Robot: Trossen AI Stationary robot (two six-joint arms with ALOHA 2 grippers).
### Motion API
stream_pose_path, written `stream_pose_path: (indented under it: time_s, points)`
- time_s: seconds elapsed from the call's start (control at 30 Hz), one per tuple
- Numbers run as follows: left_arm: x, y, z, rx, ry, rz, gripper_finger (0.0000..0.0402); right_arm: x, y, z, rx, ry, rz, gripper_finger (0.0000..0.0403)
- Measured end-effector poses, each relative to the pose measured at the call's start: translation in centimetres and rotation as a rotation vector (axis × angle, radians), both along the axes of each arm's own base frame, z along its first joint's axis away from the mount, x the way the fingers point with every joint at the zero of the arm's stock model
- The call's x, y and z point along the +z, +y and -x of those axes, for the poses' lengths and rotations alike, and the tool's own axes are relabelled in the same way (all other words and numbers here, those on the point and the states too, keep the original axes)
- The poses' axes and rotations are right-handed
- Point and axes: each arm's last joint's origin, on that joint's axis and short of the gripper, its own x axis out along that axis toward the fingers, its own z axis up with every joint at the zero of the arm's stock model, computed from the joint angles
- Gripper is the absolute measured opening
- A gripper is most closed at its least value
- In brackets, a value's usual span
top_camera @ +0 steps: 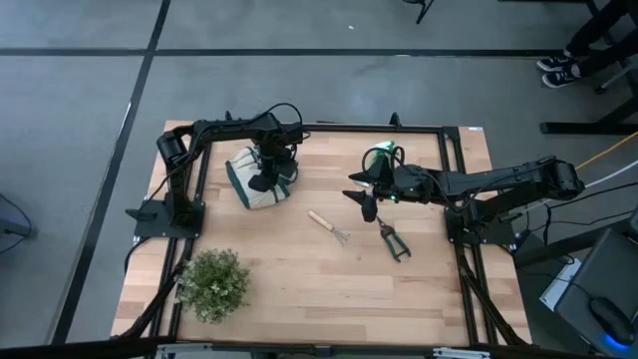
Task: Pick & Place Garden tools in Gardening bag
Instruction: Prepare the gardening bag
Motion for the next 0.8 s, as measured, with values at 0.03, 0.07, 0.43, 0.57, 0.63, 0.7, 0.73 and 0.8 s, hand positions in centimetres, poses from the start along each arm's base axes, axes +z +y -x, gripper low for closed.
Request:
stream_pose_path:
  time_s: [0.03,0.07,0.43,0.57,0.63,0.7,0.73,0.8]
  points:
    - [0.0,0.0,0.0,0.007,0.003,0.0,0.0061,0.0,0.0,0.0,0.0,0.0,0.0,0.0268]
    - [0.0,0.0,0.0,0.012,0.004,0.001,0.0048,0.0,0.0,0.0,0.0,0.0,0.0,0.0268]
    - [1.7,1.3,-1.9,0.237,-0.088,-0.072,0.0027,0.0,0.0,0.0,0.0,-0.001,0.0,0.0268]
    - [2.5,1.5,-3.5,0.32,-0.175,-0.118,0.0061,0.0,0.0,0.0,0.0,-0.001,0.0,0.0268]
    - [2.6,1.2,-3.9,0.359,-0.188,-0.123,0.0082,0.0,0.0,0.0,0.0,-0.001,0.0,0.0268]
    - [2.5,0.7,-4.3,0.375,-0.175,-0.132,0.0103,0.0,0.0,0.0,0.001,-0.001,0.0,0.0268]
    - [2.3,0.4,-4.5,0.375,-0.16,-0.152,0.0112,0.0,0.0,0.0,0.002,-0.001,-0.001,0.0268]
    - [1.7,-0.1,-4.9,0.37,-0.116,-0.218,0.0128,0.0,0.0,0.0,0.008,-0.001,-0.003,0.0268]
